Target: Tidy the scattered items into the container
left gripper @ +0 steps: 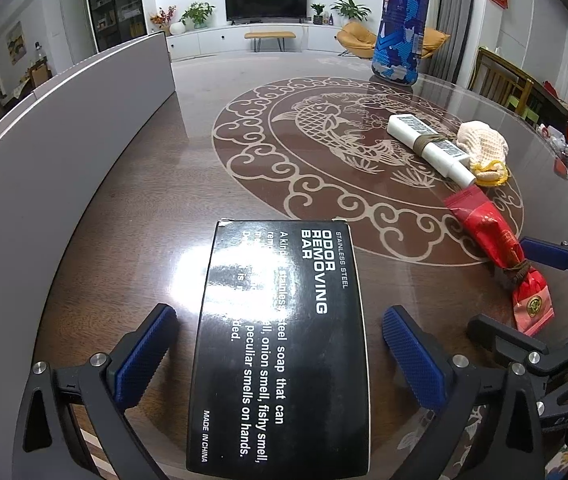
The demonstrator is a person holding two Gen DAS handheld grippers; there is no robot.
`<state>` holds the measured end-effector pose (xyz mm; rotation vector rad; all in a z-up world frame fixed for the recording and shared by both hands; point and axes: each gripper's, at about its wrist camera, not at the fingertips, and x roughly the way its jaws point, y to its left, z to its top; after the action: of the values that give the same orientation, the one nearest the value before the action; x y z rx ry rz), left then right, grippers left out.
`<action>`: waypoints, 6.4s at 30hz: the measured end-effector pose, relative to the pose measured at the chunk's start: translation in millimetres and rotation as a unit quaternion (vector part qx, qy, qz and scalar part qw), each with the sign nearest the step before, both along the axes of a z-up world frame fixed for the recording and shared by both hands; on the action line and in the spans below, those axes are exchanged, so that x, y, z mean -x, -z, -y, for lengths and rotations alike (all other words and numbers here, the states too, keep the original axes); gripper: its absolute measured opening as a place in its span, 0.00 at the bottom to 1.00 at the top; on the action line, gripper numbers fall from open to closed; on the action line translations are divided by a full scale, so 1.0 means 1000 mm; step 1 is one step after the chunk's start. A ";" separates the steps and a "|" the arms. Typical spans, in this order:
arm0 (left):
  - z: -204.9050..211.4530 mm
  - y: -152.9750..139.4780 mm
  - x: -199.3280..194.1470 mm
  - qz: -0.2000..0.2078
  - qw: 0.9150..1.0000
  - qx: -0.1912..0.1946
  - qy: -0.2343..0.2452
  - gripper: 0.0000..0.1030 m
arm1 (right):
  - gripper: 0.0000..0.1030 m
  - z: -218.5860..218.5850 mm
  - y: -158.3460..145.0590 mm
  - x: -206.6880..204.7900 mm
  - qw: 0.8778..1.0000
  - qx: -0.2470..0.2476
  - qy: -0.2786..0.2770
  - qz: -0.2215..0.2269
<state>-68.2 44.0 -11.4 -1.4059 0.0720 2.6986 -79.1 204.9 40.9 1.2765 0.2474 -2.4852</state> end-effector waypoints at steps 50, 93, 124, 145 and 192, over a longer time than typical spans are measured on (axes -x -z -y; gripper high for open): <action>0.220 -0.178 -0.008 -0.022 0.996 -0.032 -0.079 0.56 | 0.18 0.196 -0.196 0.045 0.975 0.063 -0.213 0.022; 0.052 -0.132 -0.040 -0.082 0.996 -0.036 0.021 0.99 | 0.98 0.020 -0.074 -0.005 0.992 0.051 -0.002 -0.114; -0.047 0.004 0.018 -0.006 0.998 0.003 0.060 1.00 | 1.00 -0.111 -0.007 -0.020 0.989 -0.005 0.146 -0.001; -0.048 0.005 0.019 -0.007 0.998 0.001 0.060 1.00 | 1.00 -0.105 -0.004 0.093 0.982 -0.004 0.191 0.000; -0.047 0.005 0.018 -0.008 0.998 0.002 0.059 1.00 | 0.53 0.009 -0.011 0.140 0.998 0.022 -0.060 -0.019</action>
<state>-85.8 90.8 -16.6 -1.3359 0.1558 2.6146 -219.5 195.5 52.3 1.1631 0.2701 -2.4015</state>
